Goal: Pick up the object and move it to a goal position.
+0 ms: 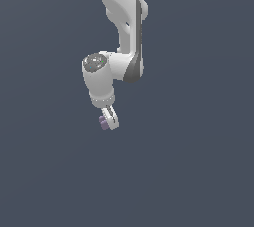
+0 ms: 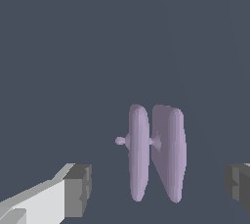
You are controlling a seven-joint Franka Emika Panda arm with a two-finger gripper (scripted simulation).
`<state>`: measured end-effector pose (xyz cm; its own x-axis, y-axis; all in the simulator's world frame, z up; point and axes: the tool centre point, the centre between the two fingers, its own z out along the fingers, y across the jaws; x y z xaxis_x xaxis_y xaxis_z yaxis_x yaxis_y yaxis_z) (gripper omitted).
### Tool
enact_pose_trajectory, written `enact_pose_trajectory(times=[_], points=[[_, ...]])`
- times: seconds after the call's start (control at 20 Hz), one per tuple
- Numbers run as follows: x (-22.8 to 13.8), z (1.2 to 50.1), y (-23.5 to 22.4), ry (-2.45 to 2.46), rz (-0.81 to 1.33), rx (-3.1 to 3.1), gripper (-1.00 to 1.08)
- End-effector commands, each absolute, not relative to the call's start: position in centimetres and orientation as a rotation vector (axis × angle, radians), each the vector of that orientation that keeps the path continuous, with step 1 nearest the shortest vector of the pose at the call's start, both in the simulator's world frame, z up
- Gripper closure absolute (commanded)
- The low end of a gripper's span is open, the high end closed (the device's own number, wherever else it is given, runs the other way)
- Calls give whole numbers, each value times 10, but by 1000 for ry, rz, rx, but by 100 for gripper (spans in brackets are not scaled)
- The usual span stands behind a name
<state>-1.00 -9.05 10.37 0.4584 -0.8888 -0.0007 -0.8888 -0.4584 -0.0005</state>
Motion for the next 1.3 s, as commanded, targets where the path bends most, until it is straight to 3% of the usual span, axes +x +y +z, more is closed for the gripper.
enact_pose_trajectory(times=[0.0,1.0,1.05,1.25], points=[[-10,103,-92,1659,0,-2668,-92],[-11,52,-93,1664,0,-2665,-92],[-11,52,-93,1664,0,-2665,108],[-11,52,-93,1664,0,-2665,108]])
